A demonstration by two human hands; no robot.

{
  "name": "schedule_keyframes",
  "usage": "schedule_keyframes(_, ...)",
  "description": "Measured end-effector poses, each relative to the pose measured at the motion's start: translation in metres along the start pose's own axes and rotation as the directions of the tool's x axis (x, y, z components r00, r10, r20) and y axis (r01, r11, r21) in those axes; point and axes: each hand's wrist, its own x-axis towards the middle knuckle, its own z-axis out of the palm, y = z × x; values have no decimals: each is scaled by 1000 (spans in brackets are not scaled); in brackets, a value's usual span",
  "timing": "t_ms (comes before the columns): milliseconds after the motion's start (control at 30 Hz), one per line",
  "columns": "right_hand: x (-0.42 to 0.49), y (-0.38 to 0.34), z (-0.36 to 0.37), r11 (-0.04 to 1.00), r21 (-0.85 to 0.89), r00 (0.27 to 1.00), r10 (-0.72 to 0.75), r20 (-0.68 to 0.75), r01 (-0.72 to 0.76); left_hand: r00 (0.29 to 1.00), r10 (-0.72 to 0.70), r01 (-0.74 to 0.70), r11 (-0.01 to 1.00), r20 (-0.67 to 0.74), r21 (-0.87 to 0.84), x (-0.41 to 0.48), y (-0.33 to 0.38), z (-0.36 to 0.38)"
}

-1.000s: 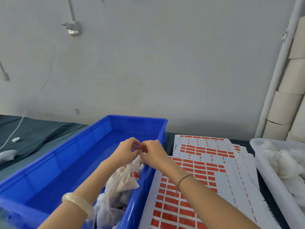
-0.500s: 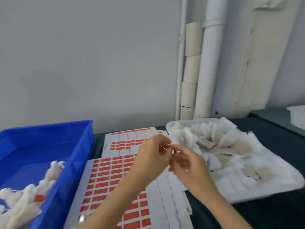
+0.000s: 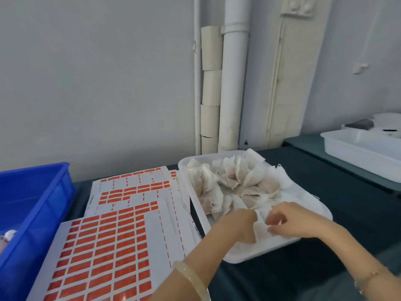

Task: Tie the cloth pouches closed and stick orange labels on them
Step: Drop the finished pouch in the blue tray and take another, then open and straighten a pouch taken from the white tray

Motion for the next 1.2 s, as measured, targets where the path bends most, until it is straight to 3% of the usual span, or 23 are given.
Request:
schedule_keyframes(133,13,-6,12,999,22,1000,23,1,-23,995,-90,87,993,34,74,12,2,5)
schedule_keyframes(300,27,-16,20,997,11,997,75,1,-75,990,-107,108,994,-87,6,12,-3,5)
schedule_keyframes(567,32,-23,18,989,149,993,0,-122,18,964,-62,49,997,-259,-58,5,-18,-9)
schedule_keyframes(800,29,-37,-1,974,181,968,-89,-236,133,867,-38,-73,977,-496,-202,-23,-40,-34)
schedule_keyframes(900,24,-60,-9,910,309,907,-140,-398,276,783,-46,-148,955,-620,-257,-49,-49,-53)
schedule_keyframes(1033,13,-99,-20,714,546,871,-191,-452,440,662,-121,-190,928,-739,-322,-87,-64,-75)
schedule_keyframes(1200,7,-149,-16,581,571,810,-332,-483,579,576,-203,-205,902,-792,-381,-139,-92,-83)
